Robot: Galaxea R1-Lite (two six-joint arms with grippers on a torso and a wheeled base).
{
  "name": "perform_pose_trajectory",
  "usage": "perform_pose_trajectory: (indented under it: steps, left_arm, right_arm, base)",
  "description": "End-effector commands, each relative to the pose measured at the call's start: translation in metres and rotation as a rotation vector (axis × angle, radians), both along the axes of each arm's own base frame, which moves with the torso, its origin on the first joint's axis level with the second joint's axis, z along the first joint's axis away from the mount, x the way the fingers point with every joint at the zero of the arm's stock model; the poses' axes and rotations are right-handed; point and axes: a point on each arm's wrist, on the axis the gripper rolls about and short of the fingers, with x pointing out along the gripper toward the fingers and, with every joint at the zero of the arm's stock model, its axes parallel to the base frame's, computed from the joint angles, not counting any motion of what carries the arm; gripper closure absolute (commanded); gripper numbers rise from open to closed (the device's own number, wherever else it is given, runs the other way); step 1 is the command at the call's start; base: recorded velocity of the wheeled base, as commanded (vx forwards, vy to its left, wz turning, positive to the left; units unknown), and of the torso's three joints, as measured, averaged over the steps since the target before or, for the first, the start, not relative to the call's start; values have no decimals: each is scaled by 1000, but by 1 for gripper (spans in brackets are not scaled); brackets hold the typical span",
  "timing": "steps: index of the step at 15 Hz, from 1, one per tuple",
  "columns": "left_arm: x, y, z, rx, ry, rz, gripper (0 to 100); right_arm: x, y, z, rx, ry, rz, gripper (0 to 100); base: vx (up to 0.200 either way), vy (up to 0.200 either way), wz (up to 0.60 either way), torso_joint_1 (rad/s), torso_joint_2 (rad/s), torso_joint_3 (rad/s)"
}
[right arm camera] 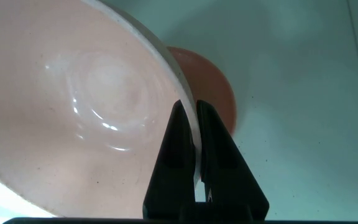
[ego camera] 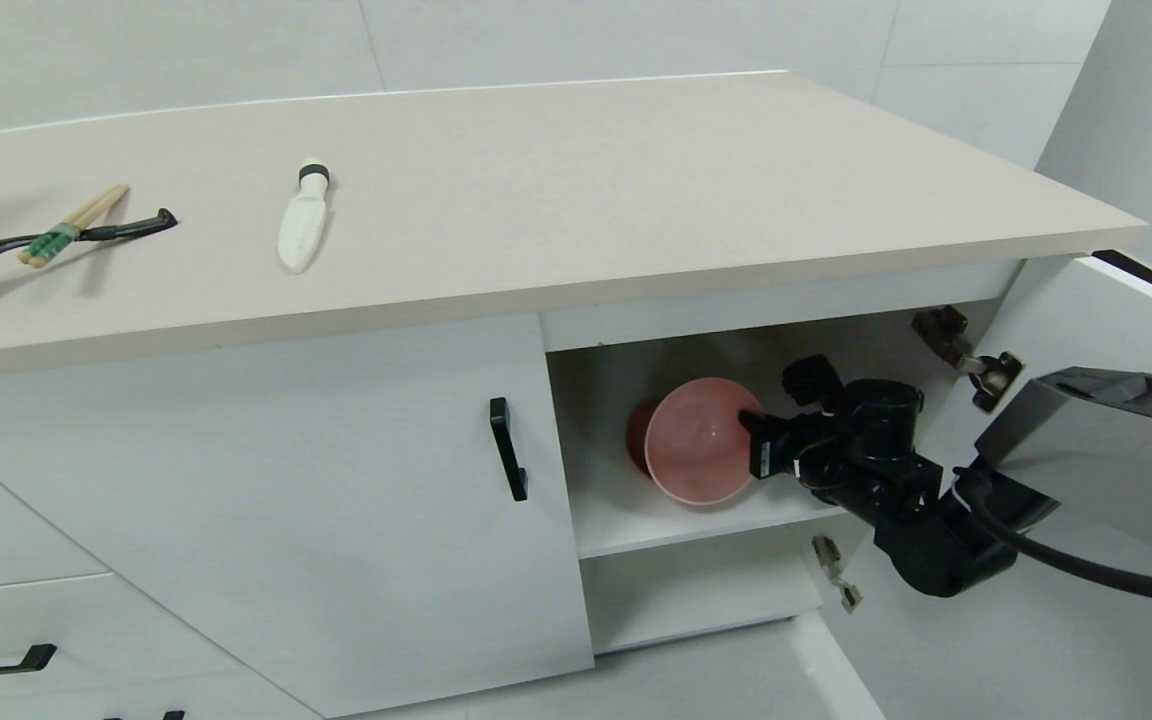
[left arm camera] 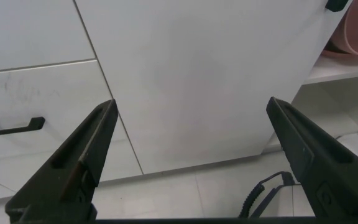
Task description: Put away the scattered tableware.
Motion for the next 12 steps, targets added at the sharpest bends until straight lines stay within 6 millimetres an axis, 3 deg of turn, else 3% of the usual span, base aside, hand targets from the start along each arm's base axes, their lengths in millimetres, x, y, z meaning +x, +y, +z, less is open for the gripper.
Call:
perform_pose_trajectory:
  steps: [1, 2, 3, 8, 12]
  left_arm:
    - [0, 0, 0, 0, -1, 0, 0]
    - [0, 0, 0, 2, -1, 0, 0]
    - [0, 0, 0, 2, -1, 0, 0]
    - [0, 0, 0, 2, -1, 0, 0]
    - [0, 0, 0, 2, -1, 0, 0]
  right_arm:
    - [1, 0, -1, 4, -8, 1, 100]
    - [1, 1, -1, 5, -15, 7, 100]
    - [1, 1, -2, 5, -12, 10, 0]
    - [0, 3, -5, 7, -42, 22, 0]
    - [-16, 13, 21, -2, -99, 62, 0]
  base:
    - [0, 0, 0, 0, 0, 0]
    - [0, 0, 0, 0, 0, 0]
    - [0, 0, 0, 0, 0, 0]
    - [0, 0, 0, 0, 0, 0]
    - [0, 0, 0, 0, 0, 0]
